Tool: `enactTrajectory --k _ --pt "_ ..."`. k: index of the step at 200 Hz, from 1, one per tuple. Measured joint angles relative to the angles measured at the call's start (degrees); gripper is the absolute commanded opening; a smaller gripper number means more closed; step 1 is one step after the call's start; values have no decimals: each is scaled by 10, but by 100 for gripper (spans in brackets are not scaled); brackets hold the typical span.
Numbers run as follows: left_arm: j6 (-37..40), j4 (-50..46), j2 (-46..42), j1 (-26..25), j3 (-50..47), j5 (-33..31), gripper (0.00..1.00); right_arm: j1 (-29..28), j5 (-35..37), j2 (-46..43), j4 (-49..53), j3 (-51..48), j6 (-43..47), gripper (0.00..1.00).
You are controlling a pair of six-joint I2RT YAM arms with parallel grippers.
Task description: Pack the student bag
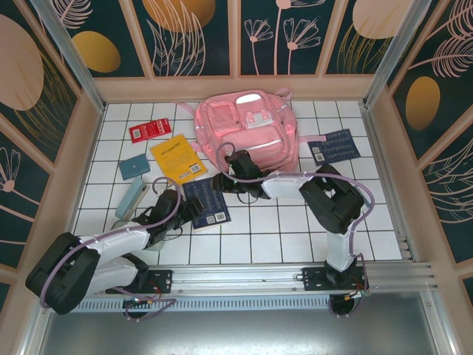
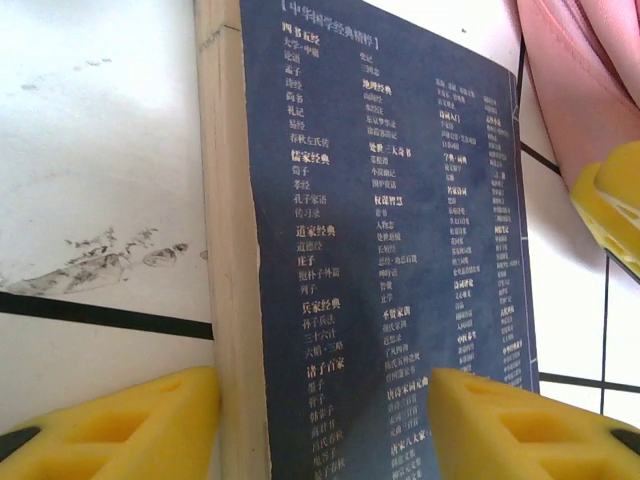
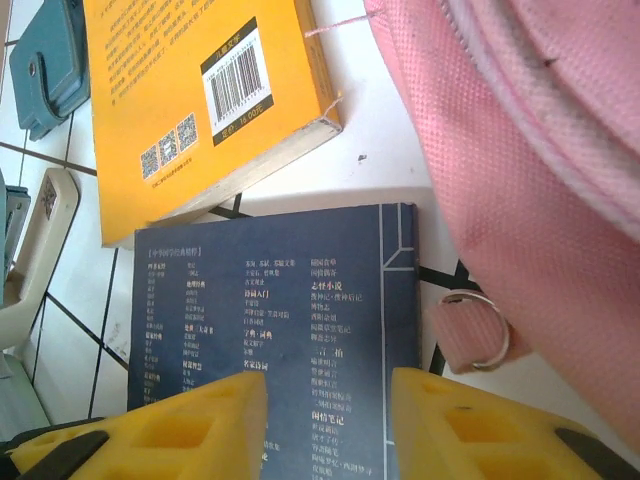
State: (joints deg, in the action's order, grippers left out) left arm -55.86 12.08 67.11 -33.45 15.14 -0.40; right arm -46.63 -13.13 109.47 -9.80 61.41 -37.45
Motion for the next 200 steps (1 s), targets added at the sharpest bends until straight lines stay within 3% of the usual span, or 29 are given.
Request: enactTrajectory --k 18,118,200 --pt "-3 -6 0 -1 0 3 45 -2 5 -12 5 -14 0 39" --pt "-6 -25 27 -5 9 -18 24 -31 41 -29 17 -66 -9 39" --pt "-11 9 38 -5 -1 -18 22 -19 -12 -25 -36 -82 -54 38"
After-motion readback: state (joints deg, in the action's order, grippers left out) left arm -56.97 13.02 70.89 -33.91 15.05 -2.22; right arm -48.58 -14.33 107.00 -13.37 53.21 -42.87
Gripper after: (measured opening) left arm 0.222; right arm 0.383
